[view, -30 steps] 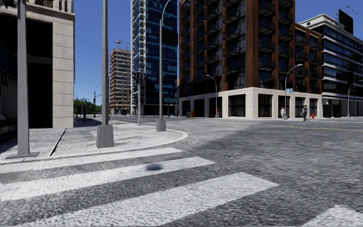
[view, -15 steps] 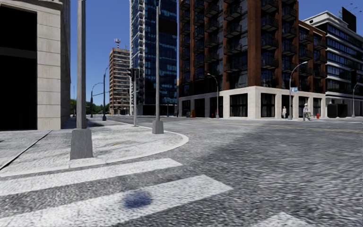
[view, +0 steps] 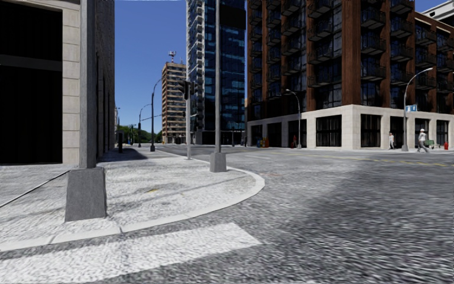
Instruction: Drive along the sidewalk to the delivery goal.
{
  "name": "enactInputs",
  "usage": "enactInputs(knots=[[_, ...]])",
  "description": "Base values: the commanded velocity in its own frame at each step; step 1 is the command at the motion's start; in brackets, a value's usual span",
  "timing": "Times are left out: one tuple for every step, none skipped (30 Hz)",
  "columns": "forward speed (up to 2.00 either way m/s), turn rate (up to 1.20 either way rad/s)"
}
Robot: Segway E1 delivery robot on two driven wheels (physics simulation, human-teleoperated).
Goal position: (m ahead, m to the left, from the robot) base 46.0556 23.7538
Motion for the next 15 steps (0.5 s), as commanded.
enactInputs(knots=[[2.00, 0.40], [2.00, 0.40], [2.00, 0.40], [2.00, 0.44], [2.00, 0.44], [2.00, 0.49], [2.00, 0.50], [2.00, 0.50], [2.00, 0.50], [2.00, 0.50], [2.00, 0.50], [2.00, 0.50], [1.98, 0.51], [1.88, 0.51], [1.80, 0.51]])
